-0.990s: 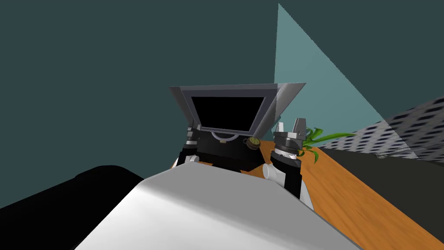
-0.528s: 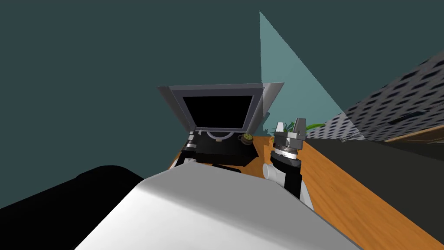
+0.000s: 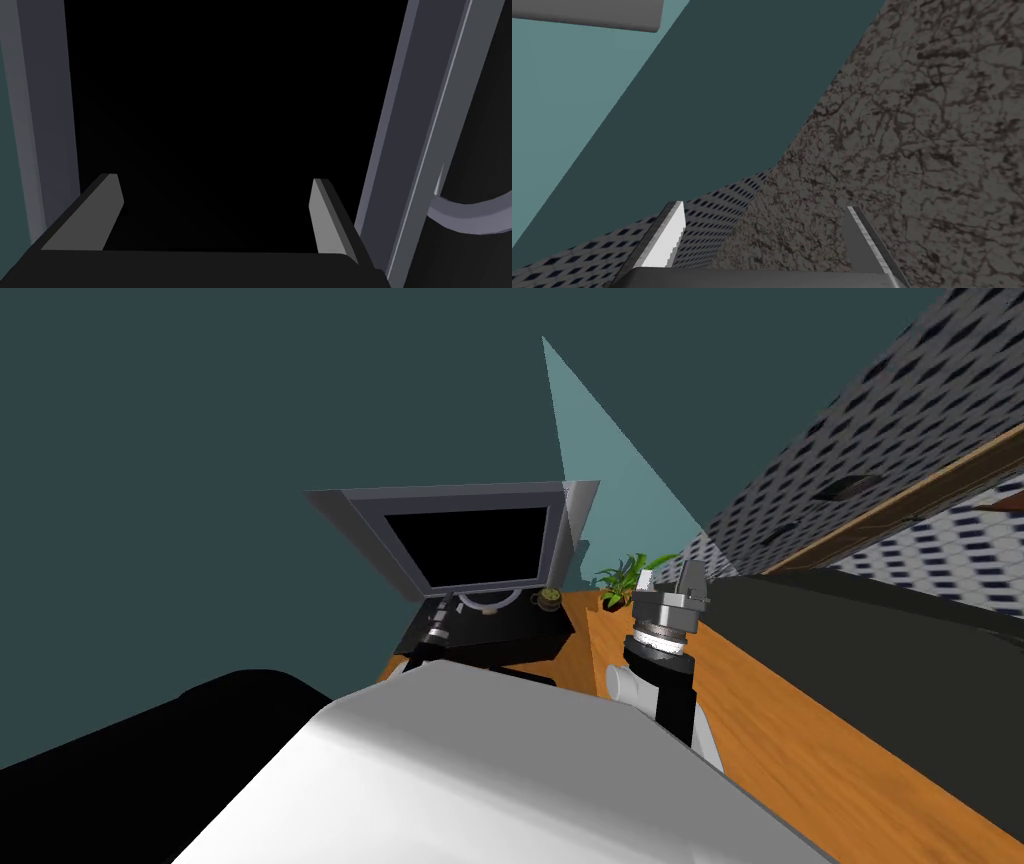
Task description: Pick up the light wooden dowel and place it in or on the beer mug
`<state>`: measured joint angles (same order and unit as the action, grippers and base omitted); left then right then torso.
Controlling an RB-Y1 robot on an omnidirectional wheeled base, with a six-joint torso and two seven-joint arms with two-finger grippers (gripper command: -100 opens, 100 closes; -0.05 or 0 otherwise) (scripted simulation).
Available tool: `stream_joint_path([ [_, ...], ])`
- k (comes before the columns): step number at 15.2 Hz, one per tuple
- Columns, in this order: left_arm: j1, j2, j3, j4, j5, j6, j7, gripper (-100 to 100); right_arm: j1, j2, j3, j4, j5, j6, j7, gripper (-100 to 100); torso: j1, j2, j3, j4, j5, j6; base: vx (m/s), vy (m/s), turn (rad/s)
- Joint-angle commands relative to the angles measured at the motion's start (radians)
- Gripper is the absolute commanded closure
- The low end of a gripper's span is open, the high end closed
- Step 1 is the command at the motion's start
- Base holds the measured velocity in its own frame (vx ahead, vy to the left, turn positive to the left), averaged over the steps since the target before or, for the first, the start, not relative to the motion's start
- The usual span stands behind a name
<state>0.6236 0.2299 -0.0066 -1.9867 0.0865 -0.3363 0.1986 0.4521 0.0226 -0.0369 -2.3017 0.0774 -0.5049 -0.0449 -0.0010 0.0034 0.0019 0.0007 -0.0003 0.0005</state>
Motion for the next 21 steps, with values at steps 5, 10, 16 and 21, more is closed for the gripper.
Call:
stream_joint_path([
  [5,0.031,0.059,0.033,0.141,-0.001,0.039,0.126,-100,0.0,0.0,0.0,0.0,0.0,0.0,0.0,0,0.0,-0.001,-0.001,0.0,0.0,0.0,-0.014,-0.04,-0.364],
  [10,0.052,0.087,0.049,0.239,-0.004,0.062,0.222,-100,0.0,0.0,0.0,0.0,0.0,0.0,0.0,0,0.0,-0.001,0.0,0.0,0.0,0.001,-0.015,-0.031,-0.341],
  [16,0.072,0.11,0.065,0.337,-0.008,0.086,0.309,-100,0.0,0.0,0.0,0.0,0.0,0.0,0.0,0,0.002,-0.001,-0.001,0.0,0.0,0.0,-0.006,-0.015,-0.278],
  [21,0.091,0.129,0.08,0.418,-0.011,0.109,0.398,-100,0.0,0.0,0.0,0.0,0.0,0.0,0.0,0,0.002,-0.002,-0.001,0.0,0.0,-0.001,0.009,-0.015,-0.196],
])
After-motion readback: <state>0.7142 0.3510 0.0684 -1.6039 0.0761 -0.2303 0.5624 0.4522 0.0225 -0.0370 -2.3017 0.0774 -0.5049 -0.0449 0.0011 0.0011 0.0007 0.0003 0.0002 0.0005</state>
